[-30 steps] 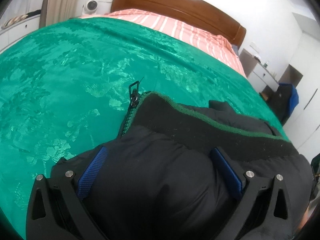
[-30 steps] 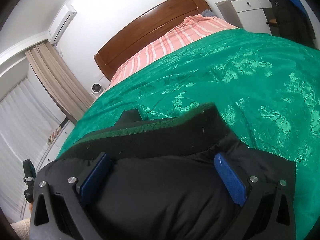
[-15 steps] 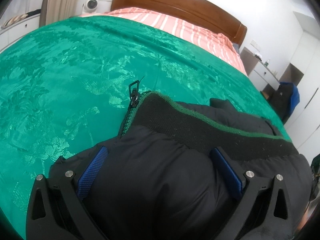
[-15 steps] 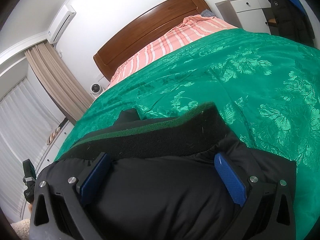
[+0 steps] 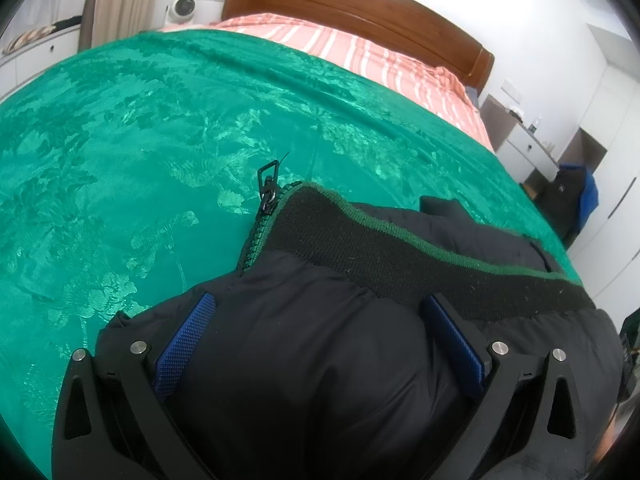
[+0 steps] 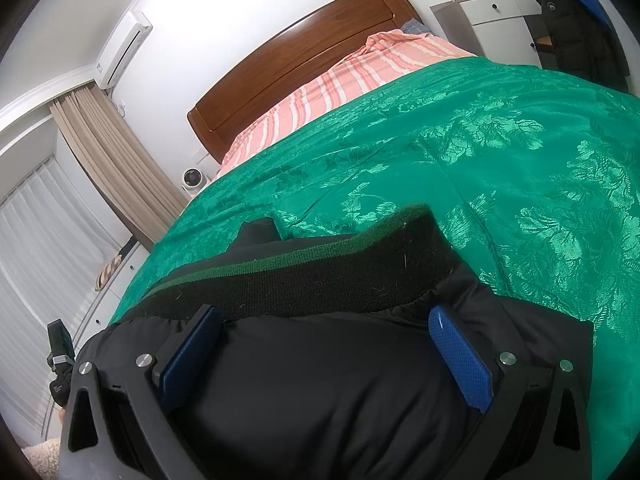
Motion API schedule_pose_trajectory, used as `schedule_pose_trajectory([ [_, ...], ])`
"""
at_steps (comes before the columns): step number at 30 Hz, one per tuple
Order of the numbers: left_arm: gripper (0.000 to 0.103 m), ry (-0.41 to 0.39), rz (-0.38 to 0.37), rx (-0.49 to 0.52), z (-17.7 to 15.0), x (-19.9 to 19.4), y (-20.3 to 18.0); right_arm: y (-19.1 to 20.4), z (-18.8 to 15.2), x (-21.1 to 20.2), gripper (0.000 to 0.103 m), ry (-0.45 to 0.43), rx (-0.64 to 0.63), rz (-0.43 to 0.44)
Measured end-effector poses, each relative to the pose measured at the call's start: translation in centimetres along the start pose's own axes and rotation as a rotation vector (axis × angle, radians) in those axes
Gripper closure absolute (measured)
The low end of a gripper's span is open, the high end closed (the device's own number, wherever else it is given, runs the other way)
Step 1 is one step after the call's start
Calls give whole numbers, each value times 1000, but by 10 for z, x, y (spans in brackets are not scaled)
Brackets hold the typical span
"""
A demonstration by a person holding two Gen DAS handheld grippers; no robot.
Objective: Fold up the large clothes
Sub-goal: 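Press the folded hem down and open both grippers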
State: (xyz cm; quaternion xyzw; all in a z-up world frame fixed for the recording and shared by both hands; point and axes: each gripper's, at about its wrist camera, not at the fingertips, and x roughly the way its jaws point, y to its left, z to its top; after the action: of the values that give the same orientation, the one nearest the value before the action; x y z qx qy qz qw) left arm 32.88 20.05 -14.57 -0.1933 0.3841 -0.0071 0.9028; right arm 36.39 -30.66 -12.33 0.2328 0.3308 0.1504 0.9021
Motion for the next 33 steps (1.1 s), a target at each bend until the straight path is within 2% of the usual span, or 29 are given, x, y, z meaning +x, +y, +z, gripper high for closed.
schedule_pose_trajectory([
  [29,0,14,2,4,2,4,0,-3,-1,-2,0,-15,13,20],
  [33,2,67,47,23,8,1,-7,-2,0,-1,0,-7,8,9],
])
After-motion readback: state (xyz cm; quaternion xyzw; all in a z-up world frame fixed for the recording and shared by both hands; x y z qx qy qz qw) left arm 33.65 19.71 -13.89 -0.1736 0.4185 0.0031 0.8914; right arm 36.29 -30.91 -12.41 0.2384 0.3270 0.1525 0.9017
